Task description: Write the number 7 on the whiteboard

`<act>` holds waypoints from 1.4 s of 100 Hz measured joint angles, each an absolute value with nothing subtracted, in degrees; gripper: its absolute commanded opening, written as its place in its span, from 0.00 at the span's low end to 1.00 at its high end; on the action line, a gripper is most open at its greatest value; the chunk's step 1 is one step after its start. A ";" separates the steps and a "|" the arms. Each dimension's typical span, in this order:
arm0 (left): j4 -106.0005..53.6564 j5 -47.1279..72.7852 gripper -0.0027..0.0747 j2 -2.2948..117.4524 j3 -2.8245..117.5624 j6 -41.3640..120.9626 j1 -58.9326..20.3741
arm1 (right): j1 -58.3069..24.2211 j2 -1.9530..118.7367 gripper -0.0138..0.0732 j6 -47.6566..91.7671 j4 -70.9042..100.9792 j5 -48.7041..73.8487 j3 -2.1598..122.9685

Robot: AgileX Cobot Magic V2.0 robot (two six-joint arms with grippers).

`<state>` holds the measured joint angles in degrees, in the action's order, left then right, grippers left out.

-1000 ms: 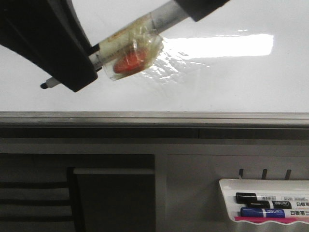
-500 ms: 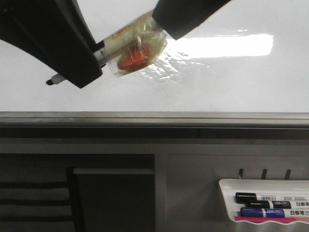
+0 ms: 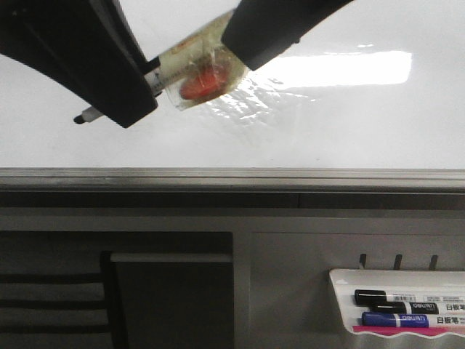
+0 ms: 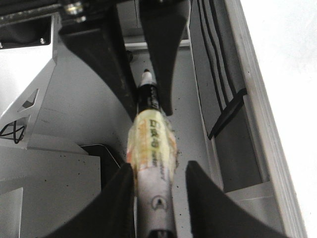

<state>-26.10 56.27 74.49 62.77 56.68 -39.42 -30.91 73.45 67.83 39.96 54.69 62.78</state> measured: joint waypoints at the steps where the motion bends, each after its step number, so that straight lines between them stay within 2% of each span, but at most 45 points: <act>1: -26.10 56.27 0.01 74.49 62.77 56.68 -39.42 | -30.91 73.45 0.30 67.83 39.96 54.69 62.78; 21: -25.72 55.88 0.01 74.49 62.77 57.00 -39.42 | -30.91 73.45 0.16 67.86 40.19 55.18 62.78; 36: -25.63 55.88 0.03 74.49 62.77 57.37 -39.42 | -30.91 73.45 0.12 68.07 40.41 55.42 62.78; 41: -25.63 55.88 0.09 74.49 62.77 57.37 -39.42 | -30.91 73.45 0.12 68.09 40.41 55.42 62.78; 48: -25.59 55.88 0.23 74.49 62.77 57.37 -39.42 | -30.91 73.45 0.12 68.09 40.41 55.52 62.78; 60: -25.59 55.88 0.54 74.49 62.77 57.37 -39.42 | -30.91 73.45 0.12 68.09 40.41 55.52 62.78; 67: -25.31 55.88 0.62 74.49 62.77 57.37 -39.42 | -30.91 73.45 0.12 68.09 39.79 55.52 62.91; 89: -23.44 56.00 0.57 71.96 64.74 54.14 -38.10 | -30.91 72.41 0.12 59.49 30.11 56.95 66.71; 114: -22.52 57.66 0.52 62.96 64.26 47.26 -29.75 | -30.91 66.20 0.12 38.76 15.45 58.85 69.11; 129: -22.38 58.26 0.51 57.40 59.76 45.25 -23.39 | -30.09 61.49 0.12 26.02 11.37 54.33 64.42; 140: -22.60 57.66 0.51 53.24 54.99 45.03 -19.71 | -28.72 58.94 0.12 22.28 12.05 47.93 57.81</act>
